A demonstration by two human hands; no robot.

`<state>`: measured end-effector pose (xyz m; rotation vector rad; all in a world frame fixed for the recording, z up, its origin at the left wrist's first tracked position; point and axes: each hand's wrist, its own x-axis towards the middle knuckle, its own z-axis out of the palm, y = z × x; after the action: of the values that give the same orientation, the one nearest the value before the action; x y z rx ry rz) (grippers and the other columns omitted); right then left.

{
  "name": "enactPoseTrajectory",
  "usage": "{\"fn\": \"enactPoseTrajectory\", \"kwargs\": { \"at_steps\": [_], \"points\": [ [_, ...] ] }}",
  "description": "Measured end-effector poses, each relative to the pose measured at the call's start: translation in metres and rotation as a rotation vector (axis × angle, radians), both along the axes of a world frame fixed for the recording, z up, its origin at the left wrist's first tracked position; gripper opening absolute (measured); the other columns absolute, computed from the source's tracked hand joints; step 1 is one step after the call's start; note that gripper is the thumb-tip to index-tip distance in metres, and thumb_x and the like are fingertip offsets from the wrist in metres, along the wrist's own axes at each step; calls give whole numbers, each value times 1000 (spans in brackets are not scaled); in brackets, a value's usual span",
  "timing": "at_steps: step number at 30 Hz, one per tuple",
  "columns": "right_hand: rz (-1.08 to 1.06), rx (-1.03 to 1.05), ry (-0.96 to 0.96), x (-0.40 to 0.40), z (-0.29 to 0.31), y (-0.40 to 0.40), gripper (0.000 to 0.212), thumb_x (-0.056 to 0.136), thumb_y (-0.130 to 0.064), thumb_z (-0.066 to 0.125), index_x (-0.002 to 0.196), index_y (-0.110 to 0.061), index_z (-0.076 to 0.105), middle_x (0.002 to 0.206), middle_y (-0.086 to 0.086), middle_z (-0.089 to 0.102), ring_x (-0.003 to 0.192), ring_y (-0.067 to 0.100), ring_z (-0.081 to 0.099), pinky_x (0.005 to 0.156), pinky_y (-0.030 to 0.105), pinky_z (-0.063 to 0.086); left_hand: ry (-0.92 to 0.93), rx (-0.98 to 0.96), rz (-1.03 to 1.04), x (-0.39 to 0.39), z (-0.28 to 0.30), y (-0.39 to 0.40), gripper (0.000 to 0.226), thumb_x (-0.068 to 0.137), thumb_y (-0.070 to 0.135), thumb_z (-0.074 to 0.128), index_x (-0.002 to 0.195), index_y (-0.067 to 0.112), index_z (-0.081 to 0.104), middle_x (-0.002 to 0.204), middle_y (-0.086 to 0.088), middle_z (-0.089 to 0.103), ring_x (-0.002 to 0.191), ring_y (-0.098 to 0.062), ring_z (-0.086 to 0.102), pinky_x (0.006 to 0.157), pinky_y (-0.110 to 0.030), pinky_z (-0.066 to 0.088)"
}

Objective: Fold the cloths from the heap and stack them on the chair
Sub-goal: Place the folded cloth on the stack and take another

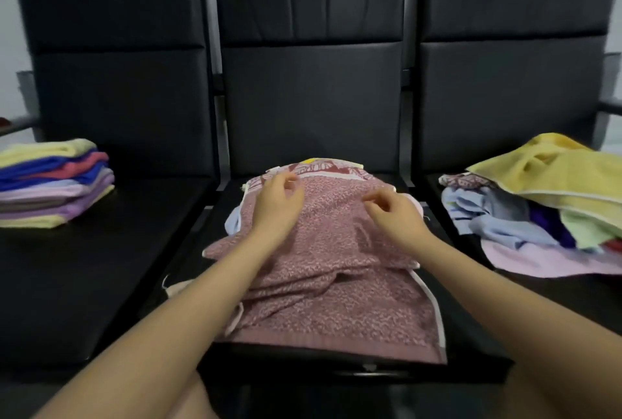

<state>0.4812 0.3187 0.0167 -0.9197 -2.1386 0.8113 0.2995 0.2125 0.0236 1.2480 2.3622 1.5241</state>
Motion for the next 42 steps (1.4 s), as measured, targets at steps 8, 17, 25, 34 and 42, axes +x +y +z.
{"fn": "enactPoseTrajectory", "kwargs": {
  "at_steps": [8, 17, 25, 34, 42],
  "points": [
    [344, 116, -269, 50, -14, -63, 15, 87, -32, 70, 77, -26, 60, 68, -10, 57, 64, 6, 51, 71, 34, 46, 249, -105, -392, 48, -1, -82, 6, 89, 29, 67, 85, 33, 64, 80, 13, 65, 74, -9, 60, 72, -33, 50],
    [690, 409, -503, 49, -37, -102, 24, 84, -29, 71, 104, -16, 64, 93, -7, 49, 90, 10, 48, 75, 25, 36, 501, -531, -612, 40, -33, -133, 43, 77, 67, 51, 98, 32, 66, 93, 14, 61, 91, 0, 56, 85, -30, 49],
    [492, -227, -91, 41, 6, -88, 16, 100, -16, 49, 90, -20, 61, 72, 3, 52, 64, 14, 49, 56, 31, 38, 509, -369, -477, 32, -22, -131, 20, 90, 38, 56, 100, 20, 57, 87, 7, 61, 84, -14, 56, 79, -38, 47],
    [336, -102, -208, 53, 26, -14, 15, 86, -24, 71, 82, -9, 71, 75, 20, 56, 71, 16, 48, 66, 28, 36, 235, -393, -385, -14, 23, -113, 14, 96, 14, 56, 95, 23, 67, 82, -11, 68, 75, -27, 66, 69, -41, 53],
    [-23, -141, -84, 55, -6, 49, 15, 85, -22, 72, 74, -13, 68, 69, -1, 59, 67, 8, 51, 62, 24, 38, -79, -370, -69, -62, 8, -82, 13, 94, 20, 59, 97, 16, 72, 95, -7, 69, 92, -24, 63, 82, -35, 48]
  ]
}}
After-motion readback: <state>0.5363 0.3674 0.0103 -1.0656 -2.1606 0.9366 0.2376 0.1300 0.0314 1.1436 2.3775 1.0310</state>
